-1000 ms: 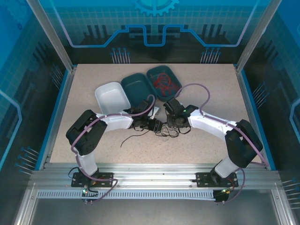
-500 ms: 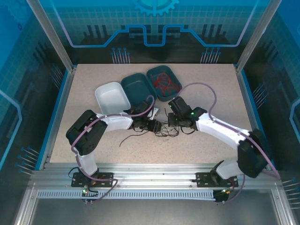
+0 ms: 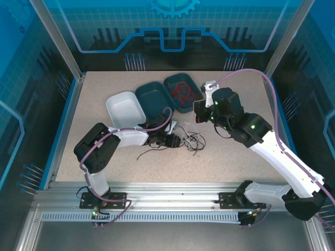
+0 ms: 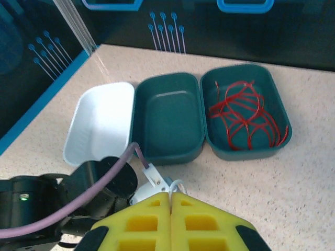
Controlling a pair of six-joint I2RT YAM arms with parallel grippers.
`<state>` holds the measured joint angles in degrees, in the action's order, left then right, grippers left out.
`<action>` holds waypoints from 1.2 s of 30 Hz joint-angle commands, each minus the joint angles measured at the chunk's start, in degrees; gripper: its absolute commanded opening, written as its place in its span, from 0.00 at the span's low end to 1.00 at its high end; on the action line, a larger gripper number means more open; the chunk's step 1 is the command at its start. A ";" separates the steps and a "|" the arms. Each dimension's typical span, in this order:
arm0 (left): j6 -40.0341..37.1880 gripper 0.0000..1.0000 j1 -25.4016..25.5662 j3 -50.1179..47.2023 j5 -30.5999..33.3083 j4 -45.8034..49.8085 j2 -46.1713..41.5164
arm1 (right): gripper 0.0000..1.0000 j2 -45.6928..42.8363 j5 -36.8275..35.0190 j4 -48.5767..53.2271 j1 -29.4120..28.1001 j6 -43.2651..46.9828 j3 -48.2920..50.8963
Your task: Untangle the cables
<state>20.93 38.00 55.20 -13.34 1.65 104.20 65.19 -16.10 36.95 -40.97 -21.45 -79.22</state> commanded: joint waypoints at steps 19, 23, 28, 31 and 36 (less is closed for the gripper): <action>1.84 0.48 0.53 -3.39 0.63 1.00 -13.13 | 0.00 1.50 -3.20 9.67 -0.60 12.51 -19.98; 0.94 0.59 0.56 -4.16 3.15 2.86 -19.76 | 0.00 1.19 -4.70 10.60 -0.60 12.85 -19.88; -0.52 0.73 0.52 -5.28 5.26 2.71 -27.96 | 0.00 0.26 -5.08 10.16 -0.45 12.34 -18.10; -1.63 0.76 0.58 -5.06 5.31 2.58 -32.35 | 0.00 0.19 -4.91 10.23 -0.38 12.98 -19.31; -3.61 0.76 0.78 -5.39 2.97 -1.80 -36.52 | 0.00 1.02 -3.17 11.06 -0.41 15.48 -25.76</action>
<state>19.53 38.37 50.68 -9.30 2.79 69.30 66.87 -19.53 48.10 -40.97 -8.25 -100.92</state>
